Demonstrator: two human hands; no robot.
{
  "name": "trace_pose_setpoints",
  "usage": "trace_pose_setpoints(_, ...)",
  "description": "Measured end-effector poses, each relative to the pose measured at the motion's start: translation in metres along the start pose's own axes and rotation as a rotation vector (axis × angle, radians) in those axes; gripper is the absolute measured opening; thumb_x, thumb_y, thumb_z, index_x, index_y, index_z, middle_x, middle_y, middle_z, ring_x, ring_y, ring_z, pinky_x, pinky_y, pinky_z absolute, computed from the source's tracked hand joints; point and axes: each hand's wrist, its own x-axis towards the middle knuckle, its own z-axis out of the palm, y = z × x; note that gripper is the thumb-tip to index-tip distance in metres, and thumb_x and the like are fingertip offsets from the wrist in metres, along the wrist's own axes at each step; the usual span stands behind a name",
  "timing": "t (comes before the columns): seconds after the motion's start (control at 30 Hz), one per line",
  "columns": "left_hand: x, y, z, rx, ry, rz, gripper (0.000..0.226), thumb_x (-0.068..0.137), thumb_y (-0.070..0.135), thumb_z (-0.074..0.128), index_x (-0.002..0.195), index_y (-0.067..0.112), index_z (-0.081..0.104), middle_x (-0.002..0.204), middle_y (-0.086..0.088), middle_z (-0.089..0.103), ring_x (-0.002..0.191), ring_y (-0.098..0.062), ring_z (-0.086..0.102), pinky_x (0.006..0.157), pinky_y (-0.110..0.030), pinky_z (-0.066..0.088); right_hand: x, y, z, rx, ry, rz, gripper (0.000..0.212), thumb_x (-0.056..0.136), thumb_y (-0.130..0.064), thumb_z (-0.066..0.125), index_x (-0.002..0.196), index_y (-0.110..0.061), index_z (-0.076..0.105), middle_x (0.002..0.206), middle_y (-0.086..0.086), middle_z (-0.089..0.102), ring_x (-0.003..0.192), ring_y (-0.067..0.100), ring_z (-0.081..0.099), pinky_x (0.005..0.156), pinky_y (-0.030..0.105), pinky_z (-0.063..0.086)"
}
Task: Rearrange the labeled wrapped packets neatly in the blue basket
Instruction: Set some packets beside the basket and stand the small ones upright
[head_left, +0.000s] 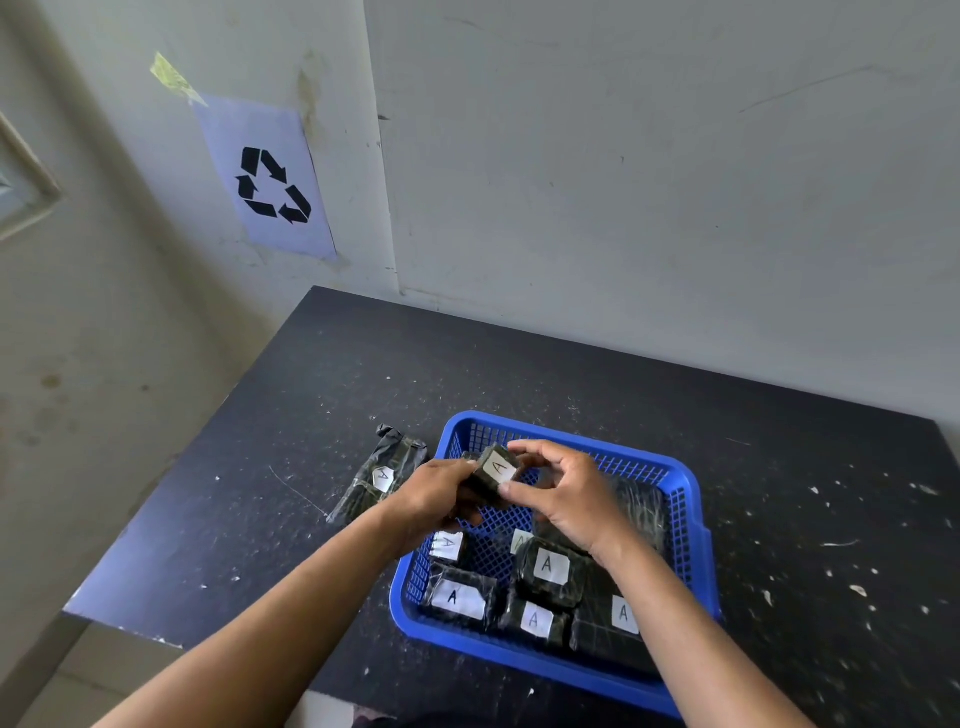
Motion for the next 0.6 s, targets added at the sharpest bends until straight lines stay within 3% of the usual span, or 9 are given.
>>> trace_pose_setpoints(0.1, 0.002, -0.003, 0.000, 0.193, 0.070, 0.032, 0.039, 0.104, 0.033, 0.040, 0.097, 0.008, 0.069, 0.090, -0.015, 0.076, 0.054, -0.013, 0.054, 0.047, -0.021, 0.037, 0.000, -0.001, 0.008, -0.146, -0.042, -0.033, 0.046, 0.078, -0.024, 0.083, 0.121, -0.033, 0.069, 0.103, -0.019, 0.070, 0.065, -0.011, 0.055, 0.072, 0.013, 0.042)
trace_pose_setpoints(0.17, 0.004, -0.003, -0.001, 0.217, 0.118, 0.041, 0.046, 0.103, 0.038, 0.043, 0.086, 0.005, 0.069, 0.073, -0.015, 0.071, 0.045, -0.011, 0.048, 0.043, -0.021, 0.036, 0.000, -0.001, 0.012, -0.206, -0.085, -0.029, 0.041, 0.079, -0.023, 0.079, 0.118, -0.034, 0.071, 0.081, -0.035, 0.067, 0.062, -0.016, 0.056, 0.062, 0.005, 0.038)
trace_pose_setpoints(0.2, 0.005, -0.004, -0.002, 0.226, 0.143, 0.045, 0.051, 0.102, 0.042, 0.044, 0.079, 0.004, 0.068, 0.062, -0.011, 0.065, 0.042, -0.011, 0.045, 0.042, -0.022, 0.036, 0.000, -0.002, 0.012, -0.229, -0.106, -0.020, 0.038, 0.079, -0.027, 0.080, 0.115, -0.035, 0.071, 0.078, -0.035, 0.066, 0.068, -0.015, 0.059, 0.062, 0.006, 0.038)
trace_pose_setpoints(0.27, 0.006, -0.005, -0.003, 0.263, 0.201, 0.068, 0.054, 0.102, 0.045, 0.044, 0.071, 0.005, 0.062, 0.054, -0.005, 0.057, 0.039, -0.012, 0.042, 0.043, -0.023, 0.036, 0.003, -0.004, 0.013, -0.267, -0.138, 0.016, 0.036, 0.075, -0.037, 0.084, 0.109, -0.034, 0.071, 0.092, -0.021, 0.070, 0.085, -0.005, 0.064, 0.071, 0.015, 0.044)
trace_pose_setpoints(0.3, 0.006, -0.007, -0.004, 0.319, 0.258, 0.103, 0.052, 0.102, 0.043, 0.044, 0.072, 0.005, 0.063, 0.057, -0.004, 0.061, 0.041, -0.013, 0.044, 0.044, -0.025, 0.038, 0.005, -0.003, 0.013, -0.281, -0.143, 0.051, 0.035, 0.073, -0.039, 0.085, 0.105, -0.033, 0.071, 0.094, -0.013, 0.071, 0.085, 0.002, 0.066, 0.070, 0.021, 0.046)
trace_pose_setpoints(0.37, 0.005, -0.009, -0.010, 0.609, 0.463, 0.226, 0.037, 0.101, 0.037, 0.047, 0.084, 0.014, 0.070, 0.073, -0.001, 0.071, 0.051, -0.014, 0.054, 0.049, -0.028, 0.046, 0.009, 0.001, 0.015, -0.323, -0.097, 0.158, 0.027, 0.072, -0.034, 0.085, 0.095, -0.027, 0.071, 0.086, -0.003, 0.073, 0.065, 0.009, 0.067, 0.054, 0.024, 0.047)
trace_pose_setpoints(0.43, 0.000, -0.012, -0.020, 1.038, 0.650, 0.351, 0.016, 0.095, 0.036, 0.058, 0.097, 0.027, 0.071, 0.096, 0.006, 0.071, 0.081, -0.014, 0.061, 0.061, -0.031, 0.052, 0.011, 0.009, 0.017, -0.328, -0.013, 0.298, 0.020, 0.074, -0.023, 0.083, 0.088, -0.014, 0.072, 0.074, 0.004, 0.073, 0.043, 0.009, 0.063, 0.040, 0.023, 0.047)
trace_pose_setpoints(0.5, -0.002, -0.018, -0.031, 1.274, 0.614, 0.428, 0.019, 0.088, 0.039, 0.068, 0.107, 0.035, 0.070, 0.118, 0.008, 0.063, 0.108, -0.017, 0.054, 0.079, -0.034, 0.052, 0.015, 0.016, 0.022, -0.342, 0.011, 0.380, 0.024, 0.077, -0.021, 0.081, 0.087, -0.001, 0.073, 0.068, 0.011, 0.073, 0.036, 0.011, 0.062, 0.038, 0.021, 0.047)
trace_pose_setpoints(0.6, -0.001, -0.033, -0.037, 1.404, 0.468, 0.464, 0.032, 0.086, 0.044, 0.069, 0.117, 0.036, 0.068, 0.139, 0.004, 0.053, 0.123, -0.022, 0.046, 0.098, -0.040, 0.045, 0.023, 0.020, 0.034, -0.418, -0.021, 0.409, 0.029, 0.080, -0.028, 0.081, 0.070, -0.006, 0.067, 0.059, 0.010, 0.063, 0.044, 0.019, 0.064, 0.049, 0.028, 0.050)
